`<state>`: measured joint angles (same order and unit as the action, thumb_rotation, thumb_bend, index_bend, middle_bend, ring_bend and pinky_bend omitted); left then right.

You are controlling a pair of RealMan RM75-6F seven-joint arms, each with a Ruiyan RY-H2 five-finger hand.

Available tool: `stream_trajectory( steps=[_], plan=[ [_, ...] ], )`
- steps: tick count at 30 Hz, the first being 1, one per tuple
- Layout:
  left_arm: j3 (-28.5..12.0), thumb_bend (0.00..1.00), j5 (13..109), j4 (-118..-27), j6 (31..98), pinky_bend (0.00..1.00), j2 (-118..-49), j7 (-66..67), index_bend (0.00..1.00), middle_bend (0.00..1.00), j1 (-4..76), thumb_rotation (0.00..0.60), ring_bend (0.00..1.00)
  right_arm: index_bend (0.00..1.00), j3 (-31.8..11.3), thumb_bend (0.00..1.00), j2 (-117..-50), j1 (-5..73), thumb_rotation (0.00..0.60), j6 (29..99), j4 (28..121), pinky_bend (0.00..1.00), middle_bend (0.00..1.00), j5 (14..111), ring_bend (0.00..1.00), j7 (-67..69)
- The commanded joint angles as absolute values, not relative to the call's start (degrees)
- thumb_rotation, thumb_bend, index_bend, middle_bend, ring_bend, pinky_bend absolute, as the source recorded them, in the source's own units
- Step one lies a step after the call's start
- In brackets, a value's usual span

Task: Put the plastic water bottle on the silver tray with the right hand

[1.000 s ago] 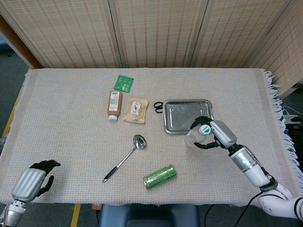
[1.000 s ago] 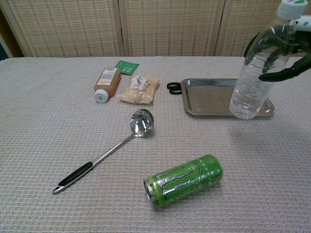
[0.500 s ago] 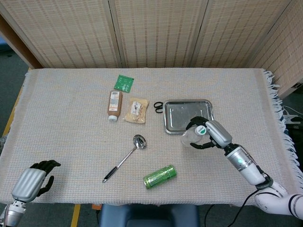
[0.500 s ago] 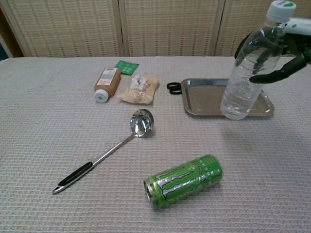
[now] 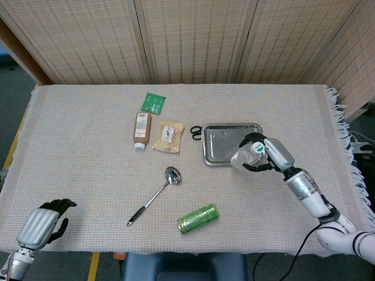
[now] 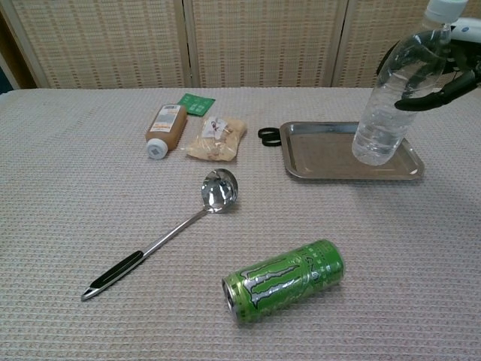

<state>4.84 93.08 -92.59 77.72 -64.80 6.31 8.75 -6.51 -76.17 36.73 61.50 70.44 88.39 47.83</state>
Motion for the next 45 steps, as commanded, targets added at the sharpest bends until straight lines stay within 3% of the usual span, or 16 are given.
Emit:
stream_trajectory(
  steps=[1, 23, 26, 29, 33, 41, 45],
  plan=[
    [4.94, 0.58, 93.12, -92.62, 77.63, 0.39, -64.76, 6.37, 0.30, 0.28, 8.75, 0.600, 0.27, 0.65, -7.78, 0.00, -84.76, 40.07, 0.600, 58.60, 57.99, 0.40, 0.47, 87.15, 0.19, 54.34],
    [4.76, 0.58, 91.83, -92.40, 76.09, 0.39, -65.19, 6.87, 0.30, 0.28, 9.29, 0.600, 0.27, 0.63, -6.09, 0.00, -100.14, 46.96, 0.600, 54.59, 28.98, 0.40, 0.47, 88.47, 0.20, 68.17],
    [4.73, 0.58, 91.71, -92.41, 76.00, 0.39, -65.24, 7.01, 0.30, 0.28, 9.33, 0.600, 0.27, 0.54, -4.93, 0.00, -100.68, 46.89, 0.600, 55.40, 27.18, 0.40, 0.44, 89.45, 0.12, 70.12],
    [4.82, 0.58, 91.82, -92.49, 76.05, 0.39, -65.22, 7.06, 0.30, 0.27, 9.31, 0.600, 0.27, 0.36, -3.57, 0.00, -100.58, 46.78, 0.600, 56.40, 26.14, 0.30, 0.29, 90.64, 0.01, 71.85],
    [4.95, 0.58, 92.16, -92.53, 76.28, 0.39, -65.20, 7.14, 0.30, 0.28, 9.27, 0.600, 0.27, 0.18, -2.50, 0.00, -100.70, 46.70, 0.600, 57.14, 24.56, 0.18, 0.13, 91.35, 0.00, 72.58],
    [4.95, 0.58, 91.86, -92.50, 76.02, 0.39, -65.25, 7.28, 0.30, 0.27, 9.33, 0.600, 0.27, 0.10, -1.07, 0.00, -100.47, 46.47, 0.600, 57.11, 22.96, 0.17, 0.06, 91.88, 0.00, 73.31],
    [4.94, 0.58, 91.92, -92.59, 76.15, 0.39, -65.17, 7.11, 0.30, 0.28, 9.33, 0.600, 0.27, 0.01, -0.10, 0.00, -98.92, 45.66, 0.600, 58.82, 23.83, 0.15, 0.01, 92.54, 0.00, 74.39]
  ],
)
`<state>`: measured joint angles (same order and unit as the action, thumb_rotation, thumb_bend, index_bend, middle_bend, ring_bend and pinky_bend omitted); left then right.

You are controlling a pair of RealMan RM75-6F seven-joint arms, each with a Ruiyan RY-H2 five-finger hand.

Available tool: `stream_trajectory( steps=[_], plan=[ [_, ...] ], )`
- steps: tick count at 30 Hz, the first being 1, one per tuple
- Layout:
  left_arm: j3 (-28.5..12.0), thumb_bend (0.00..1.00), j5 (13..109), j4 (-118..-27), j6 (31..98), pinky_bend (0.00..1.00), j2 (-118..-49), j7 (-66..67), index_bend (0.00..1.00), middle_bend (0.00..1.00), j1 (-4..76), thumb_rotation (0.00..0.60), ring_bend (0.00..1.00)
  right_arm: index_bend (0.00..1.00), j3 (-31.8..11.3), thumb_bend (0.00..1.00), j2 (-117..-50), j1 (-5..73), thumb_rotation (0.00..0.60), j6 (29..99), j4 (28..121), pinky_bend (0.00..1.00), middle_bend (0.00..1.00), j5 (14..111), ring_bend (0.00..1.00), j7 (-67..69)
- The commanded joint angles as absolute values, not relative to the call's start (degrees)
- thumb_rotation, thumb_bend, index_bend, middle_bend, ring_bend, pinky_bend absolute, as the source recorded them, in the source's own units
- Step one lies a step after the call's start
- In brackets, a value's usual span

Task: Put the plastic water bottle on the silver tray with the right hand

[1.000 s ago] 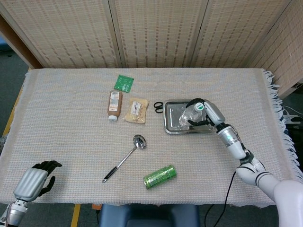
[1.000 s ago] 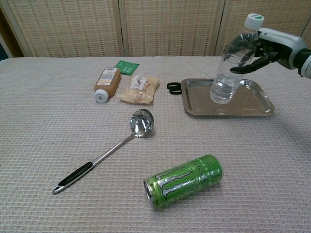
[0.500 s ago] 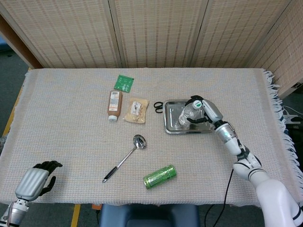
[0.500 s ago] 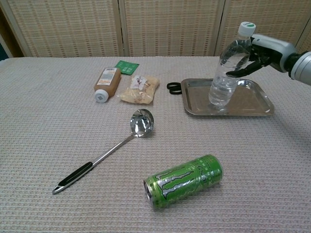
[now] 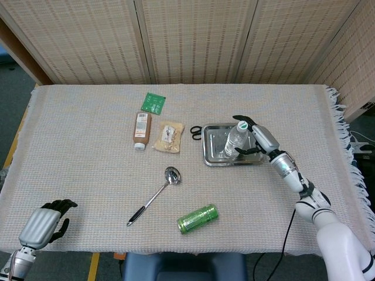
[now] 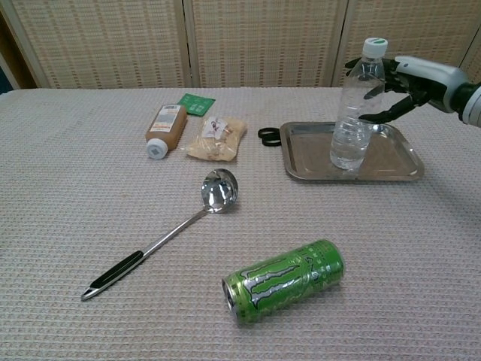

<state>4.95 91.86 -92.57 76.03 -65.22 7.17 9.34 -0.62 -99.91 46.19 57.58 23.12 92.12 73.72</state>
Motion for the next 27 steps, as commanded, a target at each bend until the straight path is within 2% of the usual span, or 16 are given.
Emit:
stream_trajectory(
  steps=[1, 4, 7, 12, 14, 18, 21, 24, 27],
  plan=[
    [4.93, 0.58, 91.97, -92.58, 76.24, 0.39, -65.15, 7.07, 0.30, 0.28, 9.31, 0.600, 0.27, 0.00, 0.20, 0.00, -98.24, 45.27, 0.600, 59.84, 24.28, 0.14, 0.00, 92.85, 0.00, 74.44],
    [4.93, 0.58, 92.05, -92.58, 76.47, 0.39, -65.07, 6.72, 0.30, 0.28, 9.24, 0.600, 0.27, 0.00, 0.80, 0.00, -95.39, 43.03, 0.600, 65.18, 26.08, 0.12, 0.00, 93.60, 0.00, 71.32],
    [5.03, 0.58, 92.42, -92.61, 76.69, 0.39, -64.98, 6.48, 0.30, 0.28, 9.23, 0.600, 0.27, 0.00, -0.12, 0.00, -92.61, 39.32, 0.600, 71.86, 28.49, 0.12, 0.00, 92.70, 0.00, 62.77],
    [5.10, 0.58, 92.71, -92.70, 76.95, 0.39, -64.89, 6.20, 0.30, 0.28, 9.18, 0.600, 0.27, 0.00, -0.75, 0.00, -84.45, 30.81, 0.600, 80.17, 42.15, 0.11, 0.00, 90.16, 0.00, 48.10],
    [5.11, 0.58, 92.70, -92.64, 76.97, 0.39, -64.91, 6.27, 0.30, 0.28, 9.15, 0.600, 0.27, 0.00, -0.80, 0.00, -81.35, 27.69, 0.600, 81.27, 48.87, 0.10, 0.00, 88.42, 0.00, 39.86],
    [5.12, 0.58, 92.48, -92.63, 76.61, 0.39, -64.89, 6.34, 0.30, 0.28, 9.25, 0.600, 0.27, 0.00, -0.27, 0.00, -74.42, 22.20, 0.600, 79.06, 67.45, 0.09, 0.00, 82.19, 0.00, 15.88],
    [5.09, 0.58, 92.39, -92.40, 76.35, 0.39, -64.96, 6.31, 0.30, 0.28, 9.39, 0.600, 0.27, 0.00, -0.07, 0.00, -72.24, 20.50, 0.600, 79.10, 77.01, 0.09, 0.00, 79.71, 0.00, 1.79],
    [5.04, 0.58, 92.30, -92.40, 76.35, 0.39, -64.82, 5.87, 0.30, 0.28, 9.42, 0.600, 0.27, 0.00, -0.25, 0.00, -73.00, 19.13, 0.600, 80.92, 80.53, 0.08, 0.00, 79.25, 0.00, -5.75],
    [5.06, 0.58, 92.58, -92.14, 76.68, 0.39, -64.79, 5.55, 0.30, 0.28, 9.37, 0.600, 0.27, 0.00, -0.42, 0.00, -73.67, 18.07, 0.600, 81.85, 81.84, 0.07, 0.00, 79.43, 0.00, -7.85]
  ],
)
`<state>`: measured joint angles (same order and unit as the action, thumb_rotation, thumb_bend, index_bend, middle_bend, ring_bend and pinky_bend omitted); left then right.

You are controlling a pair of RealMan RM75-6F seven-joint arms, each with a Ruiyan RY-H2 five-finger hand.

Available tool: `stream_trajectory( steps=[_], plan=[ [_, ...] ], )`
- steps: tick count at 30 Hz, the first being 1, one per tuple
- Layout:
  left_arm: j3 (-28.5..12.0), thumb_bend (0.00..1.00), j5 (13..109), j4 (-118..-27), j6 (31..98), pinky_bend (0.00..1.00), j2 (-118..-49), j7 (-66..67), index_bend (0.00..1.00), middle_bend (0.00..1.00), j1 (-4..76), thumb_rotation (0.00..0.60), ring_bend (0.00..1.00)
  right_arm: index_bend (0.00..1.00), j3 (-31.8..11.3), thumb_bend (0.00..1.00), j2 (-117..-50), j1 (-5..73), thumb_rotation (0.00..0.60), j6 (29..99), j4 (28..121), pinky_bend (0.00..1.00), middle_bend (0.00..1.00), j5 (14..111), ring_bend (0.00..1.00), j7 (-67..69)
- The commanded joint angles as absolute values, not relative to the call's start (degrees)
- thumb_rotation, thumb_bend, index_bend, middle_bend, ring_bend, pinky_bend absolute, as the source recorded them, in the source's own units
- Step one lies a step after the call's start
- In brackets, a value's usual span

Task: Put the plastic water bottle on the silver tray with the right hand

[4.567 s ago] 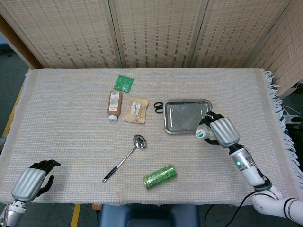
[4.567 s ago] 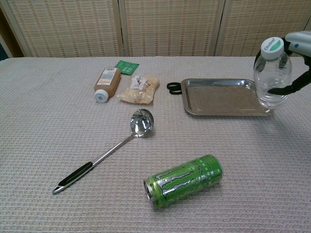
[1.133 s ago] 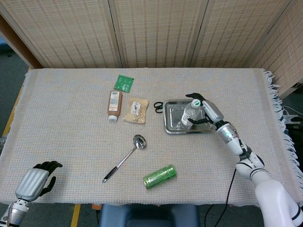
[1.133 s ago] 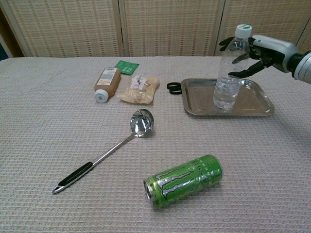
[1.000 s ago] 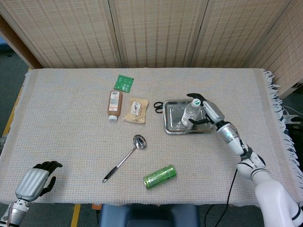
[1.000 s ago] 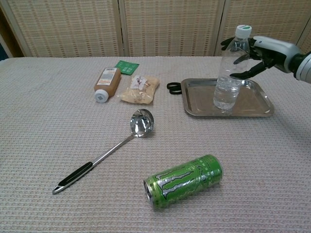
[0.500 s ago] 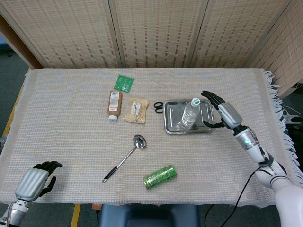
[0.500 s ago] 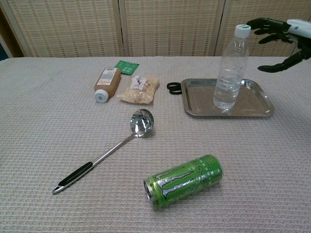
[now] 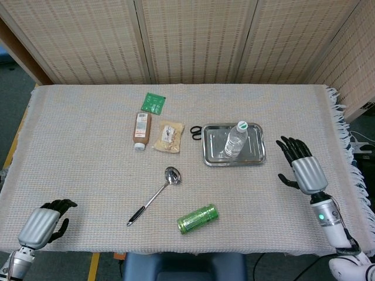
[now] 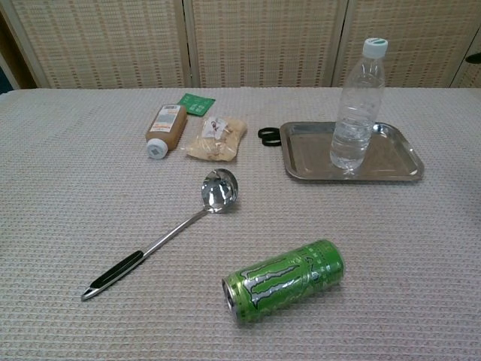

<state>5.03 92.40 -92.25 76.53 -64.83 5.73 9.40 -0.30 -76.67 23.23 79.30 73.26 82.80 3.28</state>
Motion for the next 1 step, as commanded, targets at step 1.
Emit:
stream_trajectory(
  steps=[1],
  plan=[
    [5.11, 0.58, 92.65, -92.17, 76.69, 0.39, -64.74, 5.43, 0.30, 0.28, 9.36, 0.600, 0.27, 0.00, -0.47, 0.00, -73.79, 17.79, 0.600, 81.98, 82.05, 0.07, 0.00, 79.45, 0.00, -8.04]
  ],
)
